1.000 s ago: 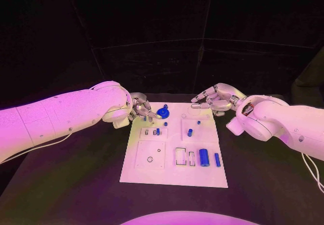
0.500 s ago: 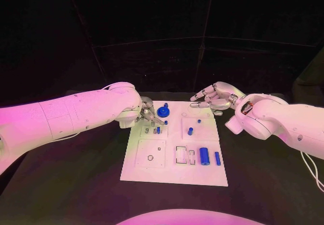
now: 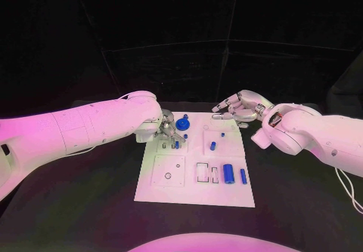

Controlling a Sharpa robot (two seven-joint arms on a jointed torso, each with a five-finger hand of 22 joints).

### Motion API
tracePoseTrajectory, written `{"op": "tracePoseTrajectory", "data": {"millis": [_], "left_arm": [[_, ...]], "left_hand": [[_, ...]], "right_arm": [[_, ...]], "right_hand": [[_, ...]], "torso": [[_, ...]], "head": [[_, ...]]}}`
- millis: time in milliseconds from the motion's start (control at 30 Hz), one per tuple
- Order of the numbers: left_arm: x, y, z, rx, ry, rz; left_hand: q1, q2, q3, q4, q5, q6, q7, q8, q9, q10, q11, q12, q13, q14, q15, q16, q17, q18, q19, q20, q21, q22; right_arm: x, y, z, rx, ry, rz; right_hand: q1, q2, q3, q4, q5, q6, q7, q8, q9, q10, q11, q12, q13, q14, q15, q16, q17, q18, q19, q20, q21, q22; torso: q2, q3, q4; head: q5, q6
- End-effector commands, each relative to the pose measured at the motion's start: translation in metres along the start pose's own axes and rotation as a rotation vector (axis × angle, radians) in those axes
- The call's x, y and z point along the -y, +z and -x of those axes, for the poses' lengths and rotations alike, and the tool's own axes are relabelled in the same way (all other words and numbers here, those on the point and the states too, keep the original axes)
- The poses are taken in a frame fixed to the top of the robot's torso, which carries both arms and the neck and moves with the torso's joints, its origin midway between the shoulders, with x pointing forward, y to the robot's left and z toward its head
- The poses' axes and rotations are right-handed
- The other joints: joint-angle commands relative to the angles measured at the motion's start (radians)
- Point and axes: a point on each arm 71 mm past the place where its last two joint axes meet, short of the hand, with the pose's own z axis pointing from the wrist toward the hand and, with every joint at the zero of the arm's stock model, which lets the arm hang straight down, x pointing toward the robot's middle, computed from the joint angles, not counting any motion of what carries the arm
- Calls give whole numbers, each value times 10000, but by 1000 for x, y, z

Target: Assemble the parts on the task board

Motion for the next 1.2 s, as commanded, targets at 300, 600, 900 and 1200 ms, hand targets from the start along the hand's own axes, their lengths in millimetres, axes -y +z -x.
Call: {"op": "tracePoseTrajectory", "data": {"millis": [300,600,900,1200], "left_arm": [[2,1,0,-207,138,-7],[3,3,-2,-328,212,5],[6,4,-4,-474,333,-78],[6,4,-6,-545,384,-120]], "left_hand": [[37,81,35,-64,-19,-182,38,97,95,-178,31,-104,-92,1038,-37,31,2631,-57,-95,-4,-114,-154],[254,128,171,-211,-10,-308,68,148,220,-259,58,-157,-158,1038,-10,31,2631,-39,-157,27,-154,-211],[599,277,510,-452,-6,-430,97,158,323,-392,83,-306,-335,1038,12,31,2631,-4,-249,54,-252,-359],[598,243,524,-470,-12,-482,117,129,324,-395,96,-305,-328,1038,21,31,2631,-1,-262,61,-263,-372]], "right_arm": [[-2,2,1,98,-51,20],[-2,3,0,167,-55,8],[-3,4,-1,184,-52,43],[-2,5,1,291,-63,-25]], "right_hand": [[35,108,-82,8,96,-86,-10,67,6,-45,-1,17,22,1039,79,25,2633,177,-31,21,-27,3],[101,155,-95,-15,246,-111,-9,79,3,-66,-3,-4,-15,1039,77,25,2633,182,-30,19,-48,-29],[127,171,-122,-24,377,-135,-6,87,0,-90,-1,-24,-46,1039,75,25,2633,193,-51,18,-87,-96],[101,210,-189,20,625,-187,5,98,-2,-89,8,3,-49,1039,84,25,2633,191,-38,25,-98,-100]], "torso": [[11,-6,-5],[6,-9,6],[-9,3,3],[2,-6,6]], "head": [[-37,-34],[-42,-70],[-50,-108],[-137,-96]]}}
